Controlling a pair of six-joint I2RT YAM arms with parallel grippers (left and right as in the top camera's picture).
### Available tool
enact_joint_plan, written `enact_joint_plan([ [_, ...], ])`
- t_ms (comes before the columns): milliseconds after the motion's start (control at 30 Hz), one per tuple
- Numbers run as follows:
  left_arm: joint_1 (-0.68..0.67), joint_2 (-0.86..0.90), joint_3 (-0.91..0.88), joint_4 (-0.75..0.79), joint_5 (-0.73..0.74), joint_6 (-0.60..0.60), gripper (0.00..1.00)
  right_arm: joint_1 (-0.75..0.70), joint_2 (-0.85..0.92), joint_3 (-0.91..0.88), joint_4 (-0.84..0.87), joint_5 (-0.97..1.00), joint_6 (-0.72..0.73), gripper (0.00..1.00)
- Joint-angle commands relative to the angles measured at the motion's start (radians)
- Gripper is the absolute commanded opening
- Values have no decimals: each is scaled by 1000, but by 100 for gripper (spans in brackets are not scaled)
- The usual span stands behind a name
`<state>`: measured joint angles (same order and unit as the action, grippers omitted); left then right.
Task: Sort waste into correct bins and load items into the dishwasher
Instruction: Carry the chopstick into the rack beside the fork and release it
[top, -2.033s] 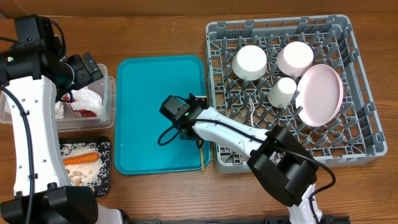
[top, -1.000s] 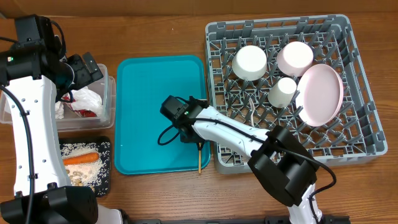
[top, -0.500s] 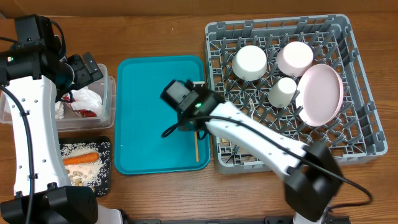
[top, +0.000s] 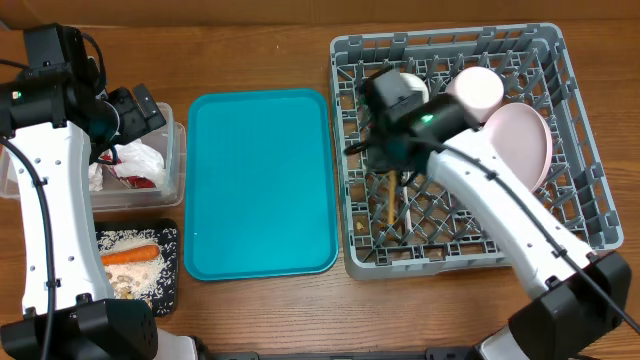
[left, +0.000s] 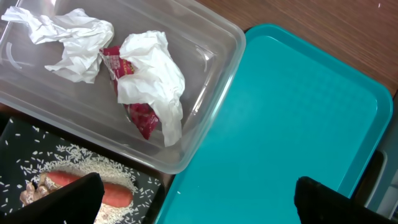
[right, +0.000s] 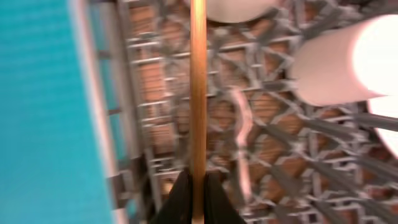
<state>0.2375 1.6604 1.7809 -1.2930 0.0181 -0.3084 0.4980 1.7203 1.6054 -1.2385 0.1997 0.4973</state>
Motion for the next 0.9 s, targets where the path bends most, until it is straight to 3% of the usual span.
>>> enact_joint_plan([
  [0,-2,-13,23,3,0,-10,100,-60,-29,23,-15,9,-87,4],
  [433,-2,-13,23,3,0,-10,100,-108,-23,-108,60,13,-225,4],
  [700,-2,-13,23,3,0,-10,100,-108,-22,-153,102,35,-237,6],
  [867,-2,-13,23,3,0,-10,100,-108,-22,-153,109,35,-237,24],
])
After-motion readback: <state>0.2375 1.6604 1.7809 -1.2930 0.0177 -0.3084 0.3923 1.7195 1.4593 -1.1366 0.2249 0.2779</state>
